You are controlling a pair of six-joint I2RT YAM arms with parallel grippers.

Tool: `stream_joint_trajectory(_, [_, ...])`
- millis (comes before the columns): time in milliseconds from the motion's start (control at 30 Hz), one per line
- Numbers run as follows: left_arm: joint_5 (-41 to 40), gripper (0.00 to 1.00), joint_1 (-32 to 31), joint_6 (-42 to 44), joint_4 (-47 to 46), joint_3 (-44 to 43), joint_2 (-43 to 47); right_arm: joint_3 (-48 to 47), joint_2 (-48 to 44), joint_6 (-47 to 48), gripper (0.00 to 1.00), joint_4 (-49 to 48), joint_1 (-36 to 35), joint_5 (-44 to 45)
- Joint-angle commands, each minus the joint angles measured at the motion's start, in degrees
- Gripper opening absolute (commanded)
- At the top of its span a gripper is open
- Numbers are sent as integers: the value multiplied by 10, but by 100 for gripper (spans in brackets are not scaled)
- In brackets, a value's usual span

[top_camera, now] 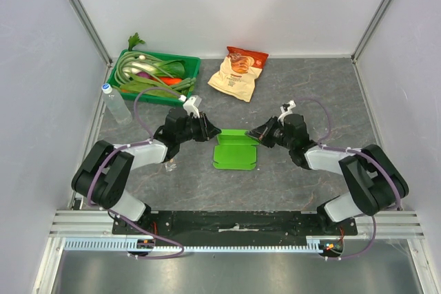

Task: Fold the paper box

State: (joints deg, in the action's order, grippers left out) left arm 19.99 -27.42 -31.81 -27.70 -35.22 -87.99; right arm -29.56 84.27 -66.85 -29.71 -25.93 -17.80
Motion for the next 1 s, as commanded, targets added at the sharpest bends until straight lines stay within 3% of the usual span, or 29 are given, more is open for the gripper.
stream_joint_trajectory(0, [25,31,-6,-6,17,9,8,31,44,-78,0,-159,7,-42])
stream_joint_trajectory(100, [20,39,-6,0,17,12,13,63,81,-122,0,-253,18,-53])
stream_joint_trajectory(167, [9,47,-6,7,8,28,37,69,109,-133,0,-271,29,-72])
stream_joint_trajectory(300, [-42,54,-7,30,-1,64,99,70,131,-136,2,-296,46,-94])
stream_joint_trajectory(333, [-49,54,-8,34,-8,80,110,69,131,-135,9,-296,47,-97])
stream_joint_trajectory(367, [-68,54,-9,40,-9,87,132,69,129,-126,23,-287,49,-99])
stream_joint_trajectory(433, [-93,54,-18,43,-20,110,151,61,117,-113,32,-263,51,-99])
stream_joint_trajectory(567, [-169,53,-59,76,-25,127,162,53,87,-84,56,-193,53,-101])
stream_joint_trajectory(667, [-225,50,-97,101,-34,124,142,47,57,-54,69,-134,53,-107])
stream_joint_trajectory(733, [-251,48,-119,129,-38,113,121,34,26,-14,72,-90,54,-110])
stream_joint_trajectory(967, [-294,46,-129,168,-9,52,63,-61,-60,199,84,254,53,-75])
